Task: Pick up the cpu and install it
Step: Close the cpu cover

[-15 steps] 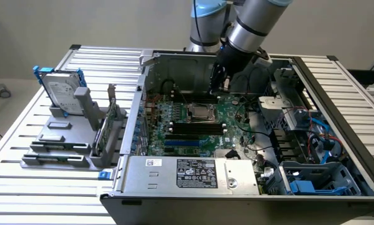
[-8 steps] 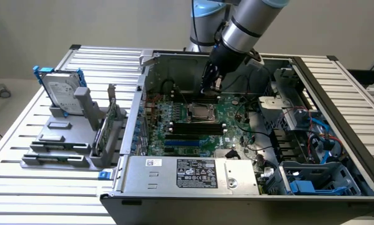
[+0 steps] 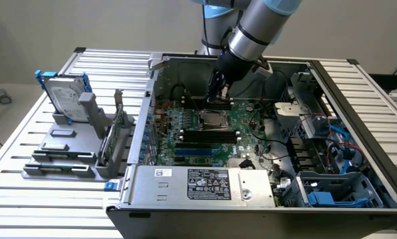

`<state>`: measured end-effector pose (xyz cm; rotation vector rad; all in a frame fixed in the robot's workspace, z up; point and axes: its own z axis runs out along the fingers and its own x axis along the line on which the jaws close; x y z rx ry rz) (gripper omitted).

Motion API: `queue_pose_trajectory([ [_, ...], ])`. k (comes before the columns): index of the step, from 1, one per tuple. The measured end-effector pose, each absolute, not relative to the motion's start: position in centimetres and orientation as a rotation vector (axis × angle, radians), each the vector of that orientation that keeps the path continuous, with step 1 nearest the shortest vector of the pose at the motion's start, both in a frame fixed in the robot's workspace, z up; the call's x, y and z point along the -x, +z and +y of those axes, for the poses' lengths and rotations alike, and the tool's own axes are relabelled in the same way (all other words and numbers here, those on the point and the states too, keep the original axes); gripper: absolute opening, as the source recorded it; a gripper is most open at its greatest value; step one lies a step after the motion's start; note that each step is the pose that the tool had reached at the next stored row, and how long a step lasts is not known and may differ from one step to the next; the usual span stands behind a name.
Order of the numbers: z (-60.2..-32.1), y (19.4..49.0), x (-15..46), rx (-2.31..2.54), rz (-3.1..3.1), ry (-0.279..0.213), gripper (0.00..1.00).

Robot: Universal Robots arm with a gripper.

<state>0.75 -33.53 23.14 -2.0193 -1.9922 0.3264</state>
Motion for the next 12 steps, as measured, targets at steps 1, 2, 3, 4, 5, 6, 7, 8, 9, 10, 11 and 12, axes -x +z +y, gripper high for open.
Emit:
queue_pose_trajectory([
  [1,-33.6,23.0,-0.7,2.019,-1.992,0.326,0.11],
  [2,-33.6,22.8,-0.6,2.019,-1.992,0.326,0.11],
  [3,-33.7,22.6,-0.5,2.019,-1.992,0.326,0.11],
  [4,-33.7,22.4,-0.3,2.019,-1.992,0.326,0.11],
  [5,-33.7,22.2,-0.2,2.019,-1.992,0.326,0.11],
  [6,-33.8,22.0,-0.1,2.019,-1.992,0.326,0.11],
  [7,-33.8,21.9,-0.1,2.019,-1.992,0.326,0.11],
  [8,-33.9,21.7,0.0,2.019,-1.992,0.326,0.11],
  [9,-33.9,21.5,0.0,2.019,-1.992,0.326,0.11],
  [10,-33.9,21.3,0.1,2.019,-1.992,0.326,0.11],
  [11,-33.9,21.1,0.1,2.020,-1.992,0.327,0.11],
  [12,-33.9,21.0,0.2,2.020,-1.992,0.327,0.11],
])
